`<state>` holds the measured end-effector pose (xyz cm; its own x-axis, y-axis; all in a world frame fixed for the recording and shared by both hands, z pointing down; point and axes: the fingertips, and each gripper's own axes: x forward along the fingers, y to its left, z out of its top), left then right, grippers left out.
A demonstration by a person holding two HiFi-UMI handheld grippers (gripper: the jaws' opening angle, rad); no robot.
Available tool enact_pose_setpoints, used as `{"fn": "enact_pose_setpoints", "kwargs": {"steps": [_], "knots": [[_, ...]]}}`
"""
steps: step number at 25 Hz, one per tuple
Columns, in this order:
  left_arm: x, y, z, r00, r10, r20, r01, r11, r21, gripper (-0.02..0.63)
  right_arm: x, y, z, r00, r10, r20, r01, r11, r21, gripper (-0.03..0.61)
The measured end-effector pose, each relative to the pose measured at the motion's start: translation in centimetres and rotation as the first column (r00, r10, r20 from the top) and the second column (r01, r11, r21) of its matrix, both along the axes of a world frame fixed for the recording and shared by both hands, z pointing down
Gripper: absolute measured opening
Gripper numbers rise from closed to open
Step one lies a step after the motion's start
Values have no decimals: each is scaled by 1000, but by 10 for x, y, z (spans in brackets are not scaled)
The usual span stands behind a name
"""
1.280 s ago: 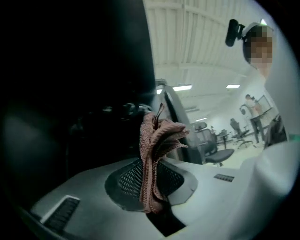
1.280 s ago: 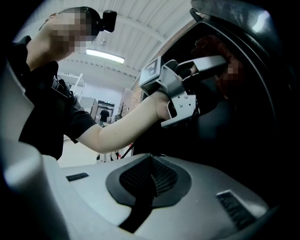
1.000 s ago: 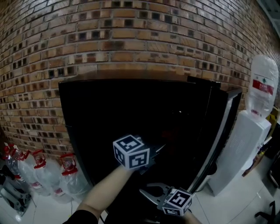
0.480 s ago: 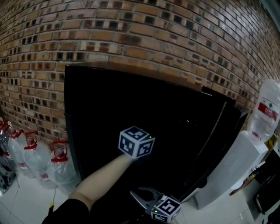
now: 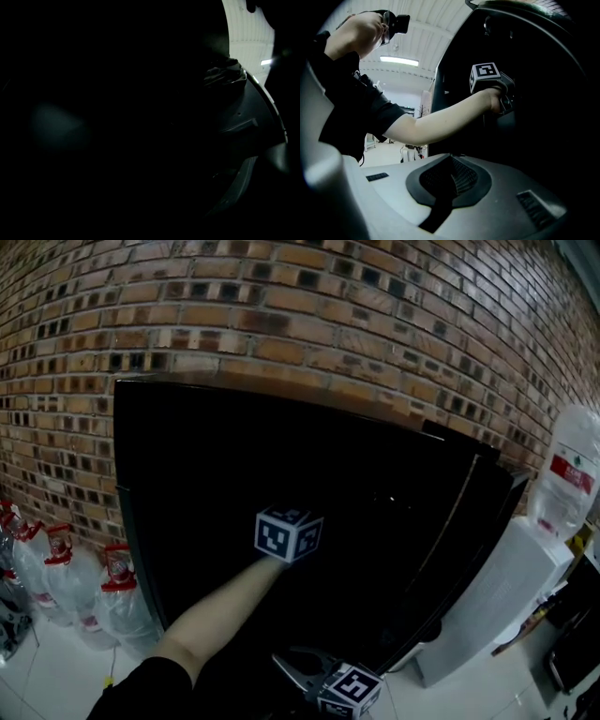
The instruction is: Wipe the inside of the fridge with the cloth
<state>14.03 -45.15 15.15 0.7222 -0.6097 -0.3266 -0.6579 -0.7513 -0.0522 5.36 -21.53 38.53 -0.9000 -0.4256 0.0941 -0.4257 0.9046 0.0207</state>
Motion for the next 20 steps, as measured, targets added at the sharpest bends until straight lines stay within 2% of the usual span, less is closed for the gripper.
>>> {"fn": "enact_pose_setpoints", "kwargs": {"steps": [9, 16, 20], "knots": [[1, -30, 2, 996, -71, 44, 70, 997, 14, 58, -4, -3, -6, 1000, -9, 7, 9, 1000, 9, 3], [-1, -52, 7, 992, -122, 39, 122, 993, -4, 58, -33, -7, -1, 996, -88, 1, 88, 996, 6, 3], [0, -61, 10, 992, -121, 42, 121, 993, -11, 58, -48, -34, 16, 999, -34, -23, 35, 999, 8, 3]]}}
